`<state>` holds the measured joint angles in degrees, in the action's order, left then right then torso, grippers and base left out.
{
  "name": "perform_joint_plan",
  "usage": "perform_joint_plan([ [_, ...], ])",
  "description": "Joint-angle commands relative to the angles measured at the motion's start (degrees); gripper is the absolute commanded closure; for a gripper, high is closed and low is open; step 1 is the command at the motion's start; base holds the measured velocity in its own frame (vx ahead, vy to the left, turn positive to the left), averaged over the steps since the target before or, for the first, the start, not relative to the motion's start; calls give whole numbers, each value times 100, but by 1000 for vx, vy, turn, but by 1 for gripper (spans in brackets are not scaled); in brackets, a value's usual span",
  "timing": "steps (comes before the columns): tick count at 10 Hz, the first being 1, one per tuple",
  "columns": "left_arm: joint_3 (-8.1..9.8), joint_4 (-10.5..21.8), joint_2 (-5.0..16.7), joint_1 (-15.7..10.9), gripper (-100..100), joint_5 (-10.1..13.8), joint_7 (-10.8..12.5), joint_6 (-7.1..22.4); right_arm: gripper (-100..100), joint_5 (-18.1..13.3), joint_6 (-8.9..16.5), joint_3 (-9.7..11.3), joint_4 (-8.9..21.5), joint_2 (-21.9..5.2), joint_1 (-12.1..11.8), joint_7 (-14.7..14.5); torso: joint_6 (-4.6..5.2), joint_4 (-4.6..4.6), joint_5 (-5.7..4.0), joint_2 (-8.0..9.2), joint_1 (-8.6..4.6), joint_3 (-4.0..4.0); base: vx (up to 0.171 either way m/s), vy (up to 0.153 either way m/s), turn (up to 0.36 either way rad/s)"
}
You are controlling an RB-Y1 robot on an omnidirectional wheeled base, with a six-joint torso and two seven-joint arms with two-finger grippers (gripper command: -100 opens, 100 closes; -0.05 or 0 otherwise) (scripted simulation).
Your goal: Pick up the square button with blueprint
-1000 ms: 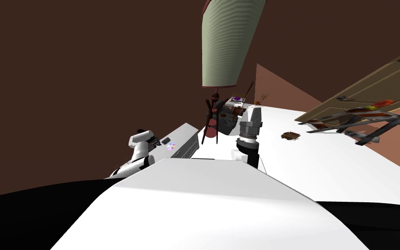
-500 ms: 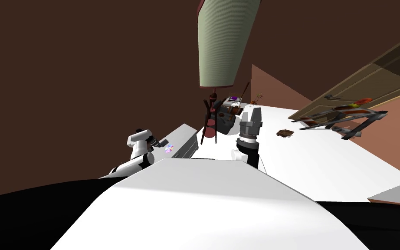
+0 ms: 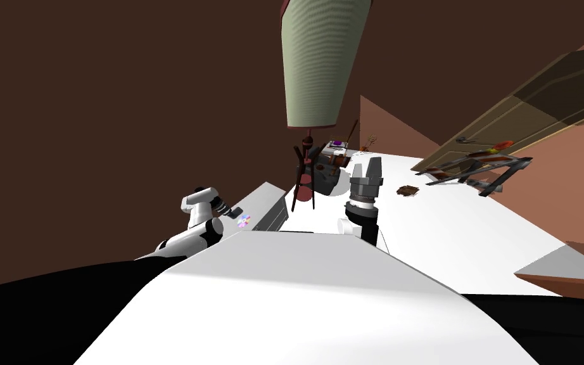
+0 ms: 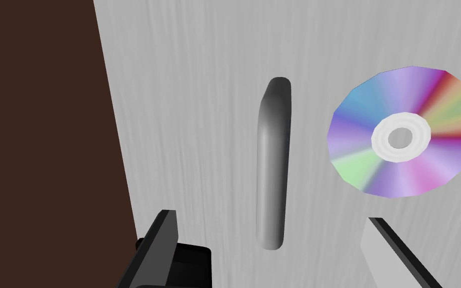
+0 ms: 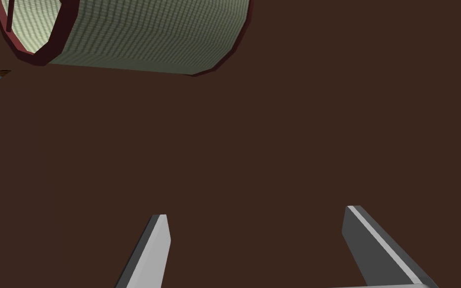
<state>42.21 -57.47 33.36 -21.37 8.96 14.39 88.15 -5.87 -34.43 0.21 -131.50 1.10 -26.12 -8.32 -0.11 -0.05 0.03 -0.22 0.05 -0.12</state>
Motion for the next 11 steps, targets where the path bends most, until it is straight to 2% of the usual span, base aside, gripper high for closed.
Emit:
perform_joint_plan([
  [1,0,0,0,0,-100,0,0,0,0,0,0,0,0,0,0,0,0,0,0,0,0,0,9,5,-20],
  [2,5,13,6,-10,0,-2,5,25,0,0,0,0,0,0,0,0,-3,0,1,4,-1,2,0,0,0],
  [3,-282,298,196,-29,-100,284,1,-185,0,0,0,0,0,0,0,0,-2,1,0,8,-2,4,7,-16,-11],
  [4,-310,315,196,-29,-100,340,1,-185,0,0,0,0,0,0,0,0,-2,1,-1,7,-7,4,7,-20,-4],
  [5,-542,580,386,-49,-100,564,-2,-392,0,0,0,0,0,0,0,0,-2,1,-1,7,-9,4,6,-29,-13],
  [6,-624,619,386,-49,-100,683,-2,-392,0,0,0,0,0,0,0,0,-2,1,-2,7,-12,4,7,-27,-1],
  [7,-835,879,577,-69,-100,881,-6,-600,0,0,0,0,0,0,0,0,-2,1,-2,7,-12,4,11,-29,-11],
  [8,-939,922,577,-69,-100,1025,-6,-600,0,0,0,0,0,0,0,0,-2,1,-3,6,-13,3,10,-23,-1],
  [9,-1139,1156,767,-90,-100,1215,-9,-808,0,0,0,0,0,0,0,0,-2,1,-2,6,-11,3,12,-29,-13],
  [10,-1253,1226,767,-90,-100,1367,-9,-808,0,0,0,0,0,0,0,0,-2,1,-2,5,-12,3,9,-24,-2],
  [11,-1452,1484,957,-110,-100,1552,-12,-1015,0,0,0,0,0,0,0,0,-2,1,-2,6,-11,3,10,-30,-13],
])
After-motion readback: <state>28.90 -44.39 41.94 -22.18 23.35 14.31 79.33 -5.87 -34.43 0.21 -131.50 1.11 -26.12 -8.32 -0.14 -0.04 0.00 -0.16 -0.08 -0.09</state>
